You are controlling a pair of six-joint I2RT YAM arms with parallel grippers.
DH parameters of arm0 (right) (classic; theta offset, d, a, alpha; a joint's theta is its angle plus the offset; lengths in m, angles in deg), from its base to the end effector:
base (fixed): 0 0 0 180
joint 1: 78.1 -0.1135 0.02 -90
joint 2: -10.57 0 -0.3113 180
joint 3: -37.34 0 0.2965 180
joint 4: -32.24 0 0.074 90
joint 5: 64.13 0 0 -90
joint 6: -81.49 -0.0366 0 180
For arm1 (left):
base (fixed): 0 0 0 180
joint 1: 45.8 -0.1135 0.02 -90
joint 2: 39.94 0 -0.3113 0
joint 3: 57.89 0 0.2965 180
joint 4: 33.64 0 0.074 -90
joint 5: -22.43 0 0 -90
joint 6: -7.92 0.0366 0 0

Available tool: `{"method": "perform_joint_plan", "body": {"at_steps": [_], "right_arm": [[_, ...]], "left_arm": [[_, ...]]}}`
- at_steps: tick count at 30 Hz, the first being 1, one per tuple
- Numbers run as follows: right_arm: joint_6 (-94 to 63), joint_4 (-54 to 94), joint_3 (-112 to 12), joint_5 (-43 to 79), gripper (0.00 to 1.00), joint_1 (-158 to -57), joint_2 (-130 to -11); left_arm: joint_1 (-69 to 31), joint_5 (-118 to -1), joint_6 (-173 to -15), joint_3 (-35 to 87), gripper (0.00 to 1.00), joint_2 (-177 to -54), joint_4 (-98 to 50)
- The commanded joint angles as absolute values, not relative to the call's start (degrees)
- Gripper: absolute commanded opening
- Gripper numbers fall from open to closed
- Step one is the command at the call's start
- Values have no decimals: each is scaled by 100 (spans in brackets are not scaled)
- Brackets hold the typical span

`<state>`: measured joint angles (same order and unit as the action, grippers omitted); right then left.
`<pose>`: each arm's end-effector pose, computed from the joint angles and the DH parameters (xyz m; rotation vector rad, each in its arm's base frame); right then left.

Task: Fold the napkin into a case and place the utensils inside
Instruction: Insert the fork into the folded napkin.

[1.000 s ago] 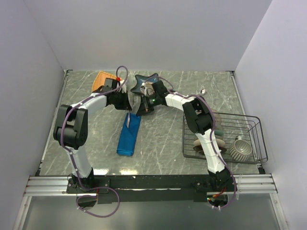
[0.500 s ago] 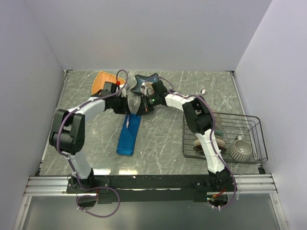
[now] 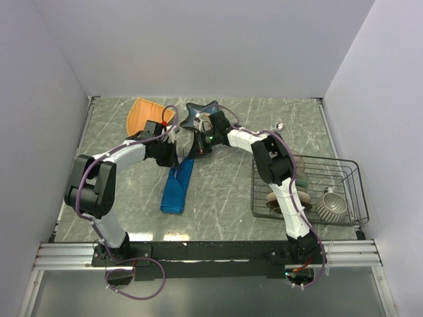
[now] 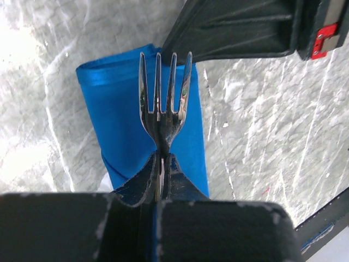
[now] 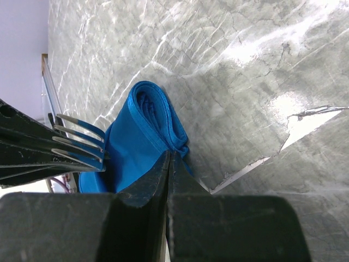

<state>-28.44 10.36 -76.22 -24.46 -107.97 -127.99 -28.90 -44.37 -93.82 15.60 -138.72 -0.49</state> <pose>0.4964 0.3176 0.1232 -0.6623 2.3902 1.4449 0.3708 -0.1277 0.2028 0.2698 2.6112 -0.7044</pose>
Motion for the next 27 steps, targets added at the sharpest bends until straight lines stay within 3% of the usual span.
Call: {"method": "perform_joint_plan", "body": {"at_steps": [1, 9, 27], "right_arm": [[-2829, 1265, -7585, -2256, 0, -10825, -12540], [-2829, 1370, -7453, -2256, 0, -10842, -12461], [-2794, 1423, -7427, -2265, 0, -10860, -12399]], "left_arm": [[-2840, -4612, -9385, 1461, 1, -13539, 44], [-2805, -4674, -9359, 1434, 10, -13565, 141], [-2761, -4789, -9324, 1592, 20, -13899, 475]]}}
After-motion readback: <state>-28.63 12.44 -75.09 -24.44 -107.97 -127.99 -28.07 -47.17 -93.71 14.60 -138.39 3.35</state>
